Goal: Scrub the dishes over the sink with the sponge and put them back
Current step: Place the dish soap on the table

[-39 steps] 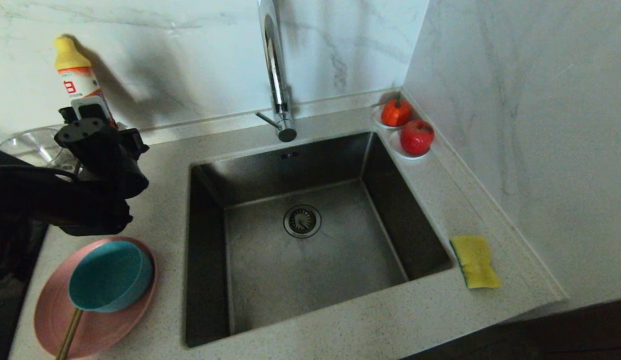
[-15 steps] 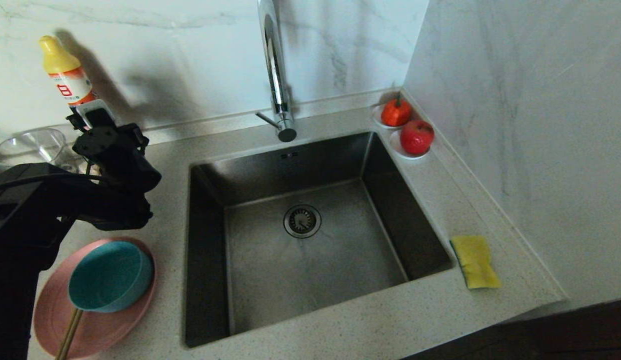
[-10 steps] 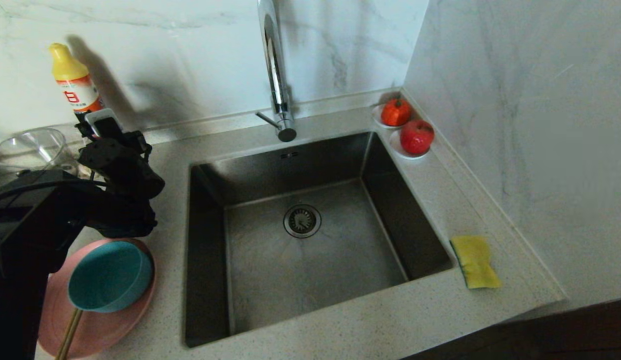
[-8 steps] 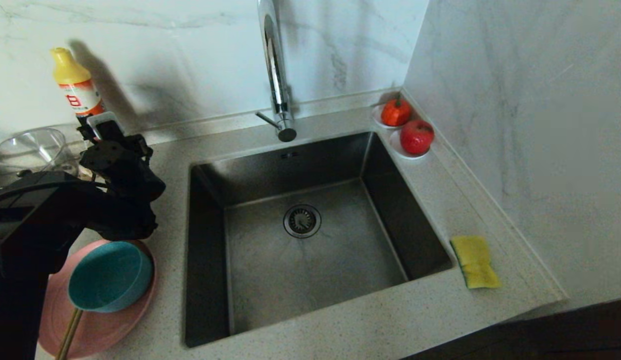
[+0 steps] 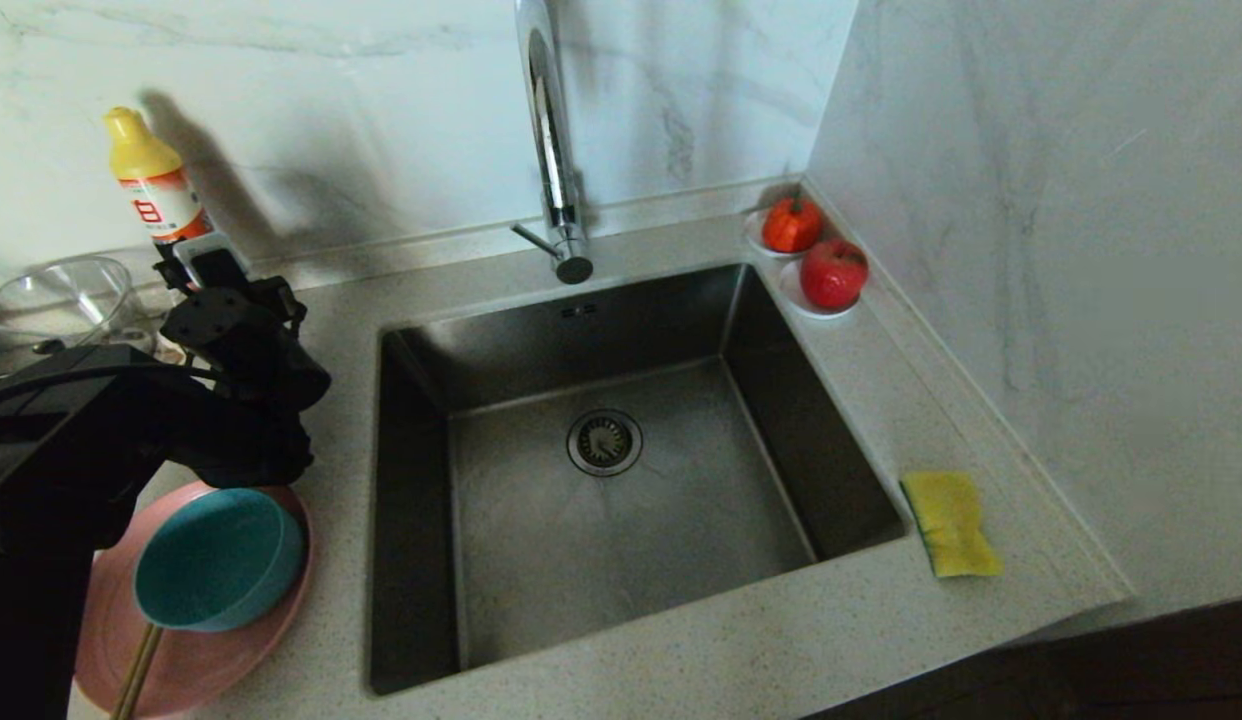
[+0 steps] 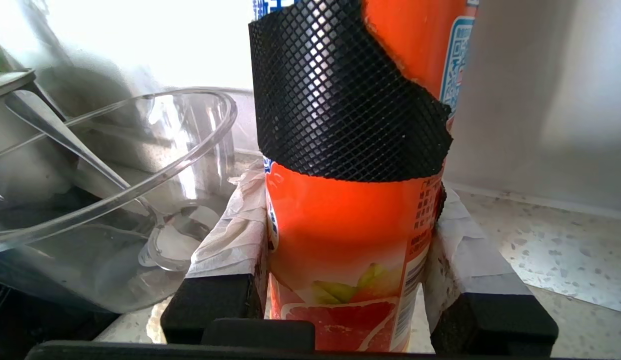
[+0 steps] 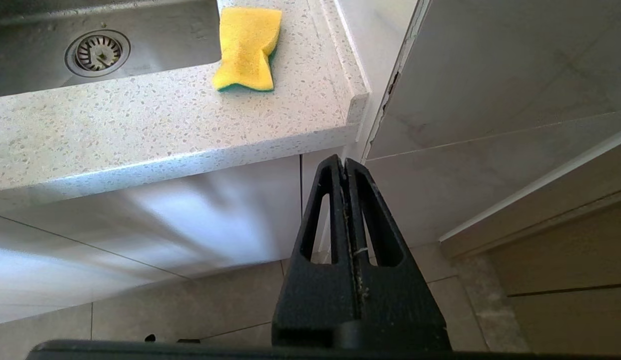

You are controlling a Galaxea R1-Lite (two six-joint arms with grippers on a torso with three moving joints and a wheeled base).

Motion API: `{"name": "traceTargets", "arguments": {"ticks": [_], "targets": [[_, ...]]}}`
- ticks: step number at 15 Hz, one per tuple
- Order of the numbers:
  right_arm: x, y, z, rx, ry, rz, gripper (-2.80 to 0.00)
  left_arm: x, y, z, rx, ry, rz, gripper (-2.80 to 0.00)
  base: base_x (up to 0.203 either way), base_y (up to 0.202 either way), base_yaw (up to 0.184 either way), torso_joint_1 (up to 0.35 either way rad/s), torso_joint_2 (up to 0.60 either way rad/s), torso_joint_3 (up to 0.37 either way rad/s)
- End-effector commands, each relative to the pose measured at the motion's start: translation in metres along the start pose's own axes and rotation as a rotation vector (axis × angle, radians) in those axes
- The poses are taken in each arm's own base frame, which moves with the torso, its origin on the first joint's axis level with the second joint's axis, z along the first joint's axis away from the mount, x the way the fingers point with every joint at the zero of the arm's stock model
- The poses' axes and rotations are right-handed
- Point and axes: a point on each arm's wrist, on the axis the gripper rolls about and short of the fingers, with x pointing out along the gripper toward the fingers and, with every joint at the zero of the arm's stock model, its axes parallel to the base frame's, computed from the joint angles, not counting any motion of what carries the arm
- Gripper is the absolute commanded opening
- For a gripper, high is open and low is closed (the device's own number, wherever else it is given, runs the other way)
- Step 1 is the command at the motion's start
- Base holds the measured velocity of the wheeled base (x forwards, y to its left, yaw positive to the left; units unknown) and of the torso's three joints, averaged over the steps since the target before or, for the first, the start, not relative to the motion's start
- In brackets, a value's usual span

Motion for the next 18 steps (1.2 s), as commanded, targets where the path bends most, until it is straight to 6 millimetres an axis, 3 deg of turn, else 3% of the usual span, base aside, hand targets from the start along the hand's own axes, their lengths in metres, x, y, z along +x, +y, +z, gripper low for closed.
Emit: {"name": "traceTargets", "arguments": {"ticks": [1,4,5,18], "targets": [[0.0,0.0,0.0002,0.0,0.0,0.0,-2.8,-0.0004,0.0004,-0.0011,-0.005,-0.001,0.005,-2.8,0.0,0.0,0.0,0.0,0.0,0.0],[0.0,0.0,0.0002,0.001,0.0,0.0,-2.8,-0.0013,0.0001,-0.0042,0.0,0.004,0.003,-2.8,0.0,0.0,0.0,0.0,0.0,0.0],[0.0,0.0,0.0001,0.001,-0.001,0.0,-2.8,-0.0016,-0.0002,-0.0042,-0.002,0.005,0.002,0.0,0.0,0.0,0.0,0.0,0.0,0.0],[0.0,0.0,0.0002,0.001,0.0,0.0,-2.8,-0.0015,-0.0002,-0.0061,-0.024,0.006,0.001,0.0,0.0,0.0,0.0,0.0,0.0,0.0]]}}
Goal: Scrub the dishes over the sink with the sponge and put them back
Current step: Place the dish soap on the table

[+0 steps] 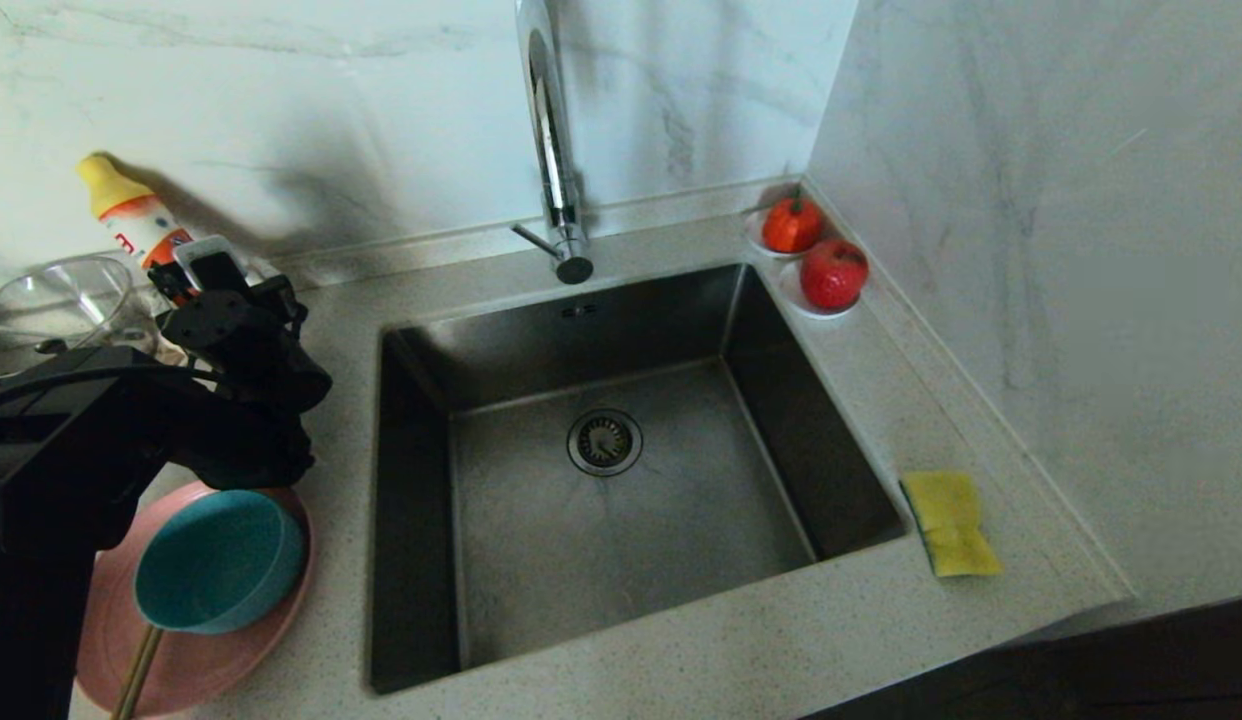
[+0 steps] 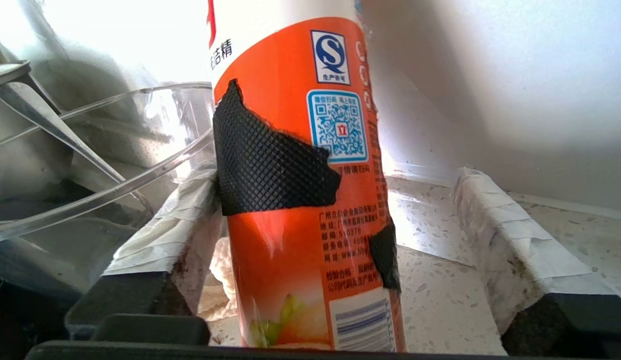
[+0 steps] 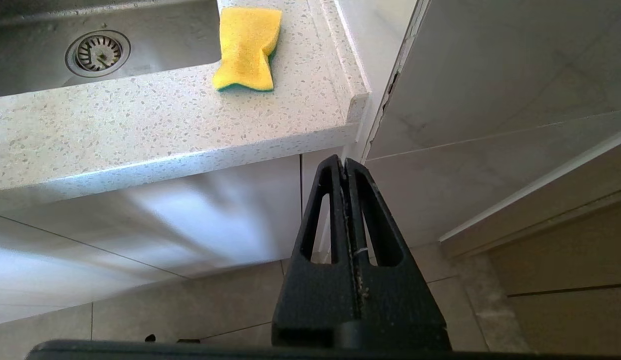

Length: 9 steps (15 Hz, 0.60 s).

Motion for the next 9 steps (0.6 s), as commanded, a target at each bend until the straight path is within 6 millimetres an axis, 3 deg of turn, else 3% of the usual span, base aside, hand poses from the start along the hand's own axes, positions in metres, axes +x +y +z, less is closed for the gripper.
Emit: {"name": "traceTargets", "arguments": {"ticks": [1,7,8,9], "targets": [[0.0,0.0,0.0,0.0,0.001,0.0,-2.8,0.0,0.0,-0.003,-0.022,0.008,0.004,0.0,0.0,0.0,0.0,0.0,0.0,0.0],[0.0,0.0,0.0,-0.001,0.0,0.0,-2.8,-0.001,-0.002,-0.014,-0.024,0.064,-0.008,0.0,0.0,0.0,0.0,0.0,0.0,0.0],[0.0,0.0,0.0,-0.001,0.001,0.0,-2.8,-0.002,-0.002,-0.015,-0.025,0.071,-0.009,-2.8,0.0,0.0,0.0,0.0,0.0,0.0],[0.0,0.0,0.0,0.0,0.0,0.0,-2.8,-0.001,-0.003,-0.015,-0.03,0.075,-0.01,-2.8,0.0,0.0,0.0,0.0,0.0,0.0]]}}
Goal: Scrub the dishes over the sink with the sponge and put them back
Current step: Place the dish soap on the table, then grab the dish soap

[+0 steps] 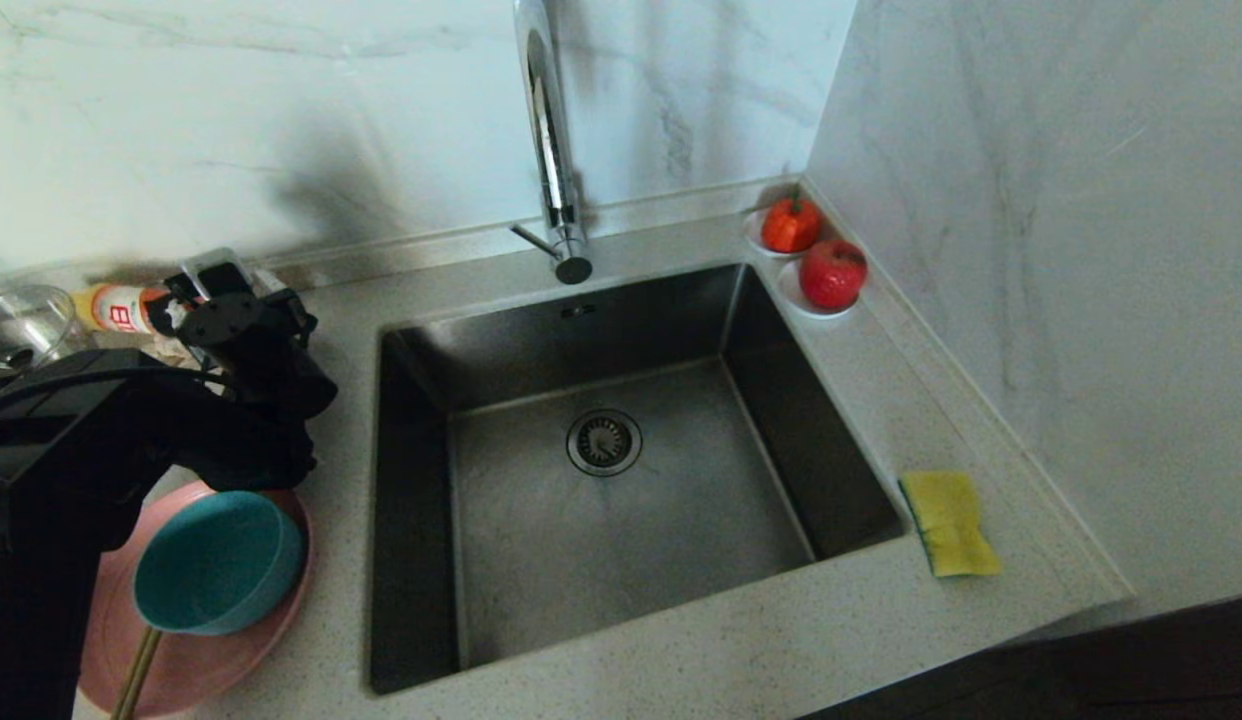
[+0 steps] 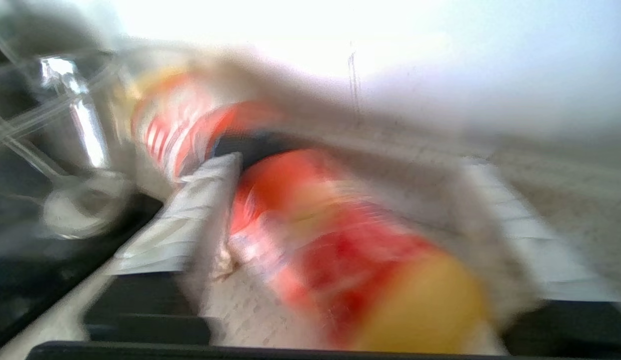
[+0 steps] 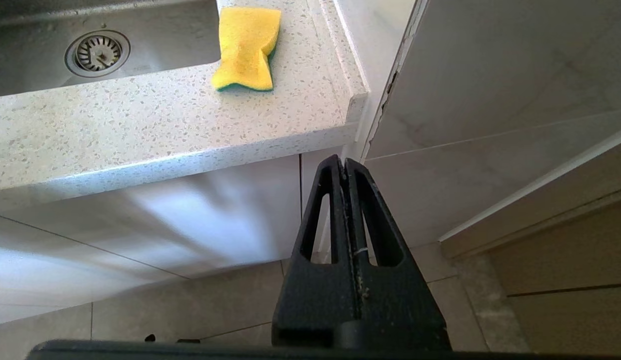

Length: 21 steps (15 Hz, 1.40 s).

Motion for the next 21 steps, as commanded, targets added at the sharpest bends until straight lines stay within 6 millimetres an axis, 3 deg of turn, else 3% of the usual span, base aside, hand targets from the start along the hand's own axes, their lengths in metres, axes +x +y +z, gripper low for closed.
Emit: {"name": "traceTargets", "arguments": {"ticks": [1,6,9,16,19,21], "targets": [[0.0,0.0,0.0,0.0,-0.001,0.0,-2.8,0.0,0.0,-0.001,-0.005,0.001,0.006,-2.8,0.0,0.0,0.0,0.0,0.0,0.0],[0.0,0.0,0.0,0.001,0.0,0.0,-2.8,0.002,0.0,0.005,-0.013,-0.009,0.008,-2.8,0.0,0.0,0.0,0.0,0.0,0.0],[0.0,0.0,0.0,0.0,-0.002,0.0,-2.8,0.003,0.001,0.019,-0.032,-0.02,0.022,-2.8,0.0,0.0,0.0,0.0,0.0,0.0],[0.0,0.0,0.0,0.001,0.001,0.0,-2.8,0.006,0.004,0.076,-0.06,-0.018,0.036,-2.8,0.0,0.0,0.0,0.0,0.0,0.0],[0.0,0.0,0.0,0.001,0.0,0.0,-2.8,0.005,0.006,0.09,-0.055,0.098,0.017,-2.8,0.0,0.0,0.0,0.0,0.0,0.0],[0.0,0.0,0.0,0.0,0.0,0.0,-2.8,0.004,0.01,0.11,-0.071,0.186,0.009,-2.8,0.0,0.0,0.0,0.0,0.0,0.0]]}}
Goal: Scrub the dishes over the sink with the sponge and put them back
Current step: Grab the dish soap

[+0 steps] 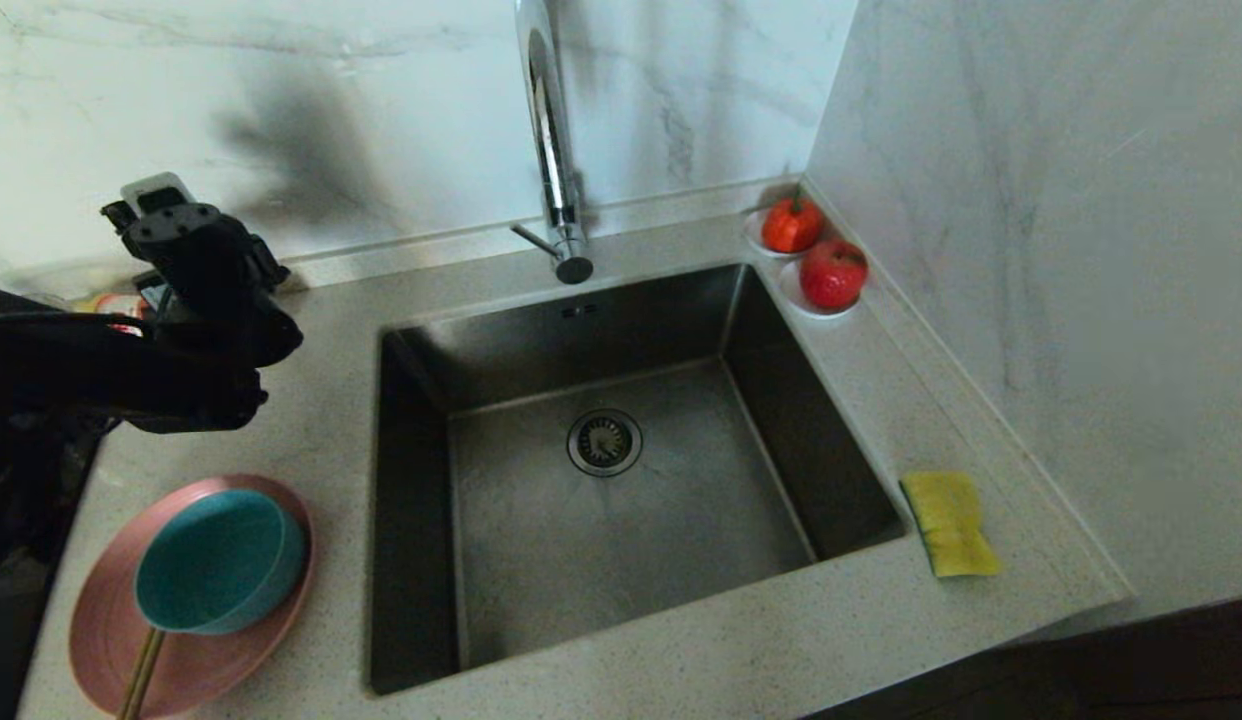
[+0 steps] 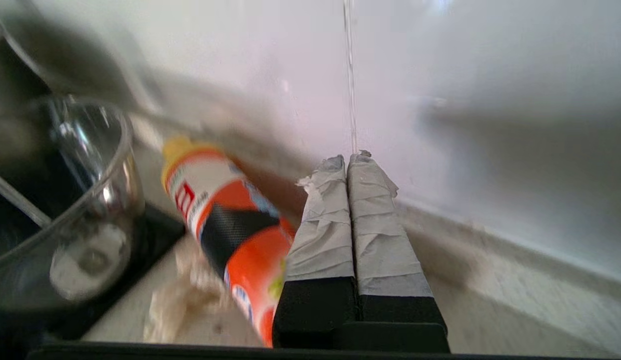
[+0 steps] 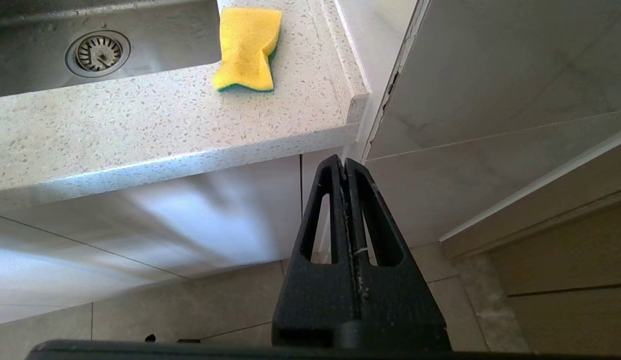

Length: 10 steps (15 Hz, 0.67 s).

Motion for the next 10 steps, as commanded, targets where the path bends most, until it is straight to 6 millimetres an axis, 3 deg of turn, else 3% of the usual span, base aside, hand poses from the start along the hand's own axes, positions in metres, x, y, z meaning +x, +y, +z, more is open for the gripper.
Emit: {"name": "traceTargets", "arguments": {"ticks": [1,6,10], "targets": [[0.0,0.0,0.0,0.0,0.0,0.0,-2.8,-0.008,0.007,0.036,-0.021,0.09,0.003,-2.8,0.0,0.0,0.0,0.0,0.0,0.0],[0.0,0.0,0.0,0.0,0.001,0.0,-2.8,-0.027,0.032,0.058,-0.232,0.378,0.031,-2.8,0.0,0.0,0.0,0.0,0.0,0.0],[0.0,0.0,0.0,0.0,0.001,0.0,-2.8,-0.011,0.073,0.048,-0.408,0.531,0.128,-2.8,0.0,0.0,0.0,0.0,0.0,0.0]]}}
